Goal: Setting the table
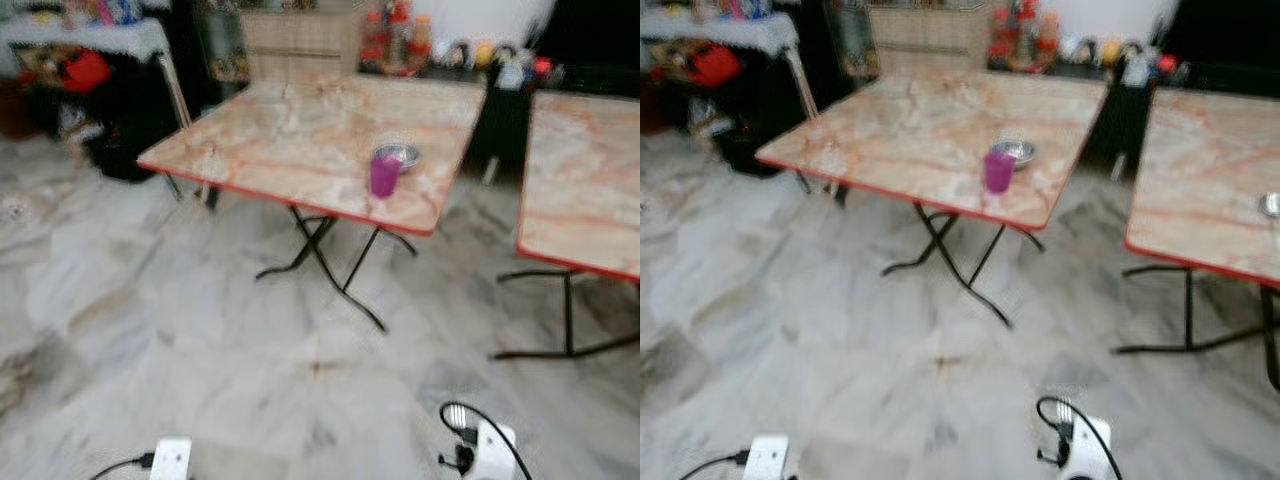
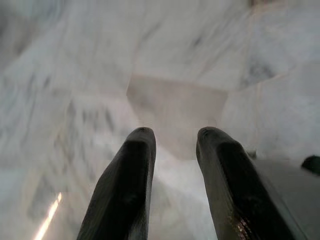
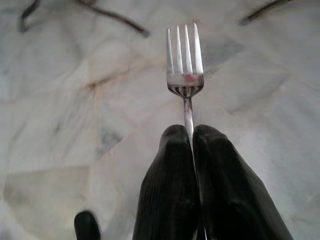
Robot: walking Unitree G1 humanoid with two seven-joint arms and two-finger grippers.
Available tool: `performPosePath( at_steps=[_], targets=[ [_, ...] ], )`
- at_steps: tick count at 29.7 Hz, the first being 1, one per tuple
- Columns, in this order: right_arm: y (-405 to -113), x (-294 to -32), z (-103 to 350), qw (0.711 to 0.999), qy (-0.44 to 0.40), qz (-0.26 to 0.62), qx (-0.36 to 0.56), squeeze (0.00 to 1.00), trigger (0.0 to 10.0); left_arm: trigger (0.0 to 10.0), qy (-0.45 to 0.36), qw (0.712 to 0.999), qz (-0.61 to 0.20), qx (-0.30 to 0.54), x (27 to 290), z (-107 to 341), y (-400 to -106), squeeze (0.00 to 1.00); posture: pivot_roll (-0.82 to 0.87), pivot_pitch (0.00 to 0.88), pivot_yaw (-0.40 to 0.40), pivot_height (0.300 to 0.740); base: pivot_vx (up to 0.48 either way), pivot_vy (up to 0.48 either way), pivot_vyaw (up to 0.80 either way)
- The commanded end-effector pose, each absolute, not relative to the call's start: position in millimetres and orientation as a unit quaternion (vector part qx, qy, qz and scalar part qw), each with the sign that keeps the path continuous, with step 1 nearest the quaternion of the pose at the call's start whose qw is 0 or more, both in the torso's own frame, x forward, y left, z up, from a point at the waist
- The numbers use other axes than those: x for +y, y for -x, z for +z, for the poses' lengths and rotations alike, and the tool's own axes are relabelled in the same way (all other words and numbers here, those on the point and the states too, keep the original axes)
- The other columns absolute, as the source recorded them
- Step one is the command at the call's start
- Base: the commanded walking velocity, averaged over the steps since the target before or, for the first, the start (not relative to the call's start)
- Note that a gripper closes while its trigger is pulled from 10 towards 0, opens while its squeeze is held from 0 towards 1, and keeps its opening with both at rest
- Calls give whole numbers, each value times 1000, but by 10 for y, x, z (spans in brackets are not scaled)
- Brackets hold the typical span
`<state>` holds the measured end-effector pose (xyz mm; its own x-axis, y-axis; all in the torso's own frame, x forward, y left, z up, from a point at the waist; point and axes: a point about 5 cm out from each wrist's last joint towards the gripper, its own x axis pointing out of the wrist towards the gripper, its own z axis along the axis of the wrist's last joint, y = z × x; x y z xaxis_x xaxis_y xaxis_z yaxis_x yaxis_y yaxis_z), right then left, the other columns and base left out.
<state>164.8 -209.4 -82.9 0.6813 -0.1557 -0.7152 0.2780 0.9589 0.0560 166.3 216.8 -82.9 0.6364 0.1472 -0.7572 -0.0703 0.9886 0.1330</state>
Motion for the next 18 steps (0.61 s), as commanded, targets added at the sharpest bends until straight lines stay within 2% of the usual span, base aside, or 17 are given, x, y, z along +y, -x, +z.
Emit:
performPosePath(
  at_steps=[1,12,17,18],
  targets=[
    [-1679,-2098,-815,915,-78,-119,377,0,10000,10000,-44,906,60,417,2180,-811,-1696,0,-42,0,36,740,319,0,0],
    [-1697,-2093,-808,915,-87,-124,374,0,10000,10000,-44,906,59,416,2174,-808,-1706,0,-44,0,35,740,326,0,0],
    [-1683,-2090,-814,914,-88,-125,375,0,10000,10000,-45,907,56,414,2163,-803,-1721,0,-47,0,37,740,332,0,-704],
    [-1681,-2091,-814,915,-87,-125,374,0,10000,10000,-45,907,55,414,2160,-803,-1723,0,-47,0,37,740,334,0,0]
  ],
)
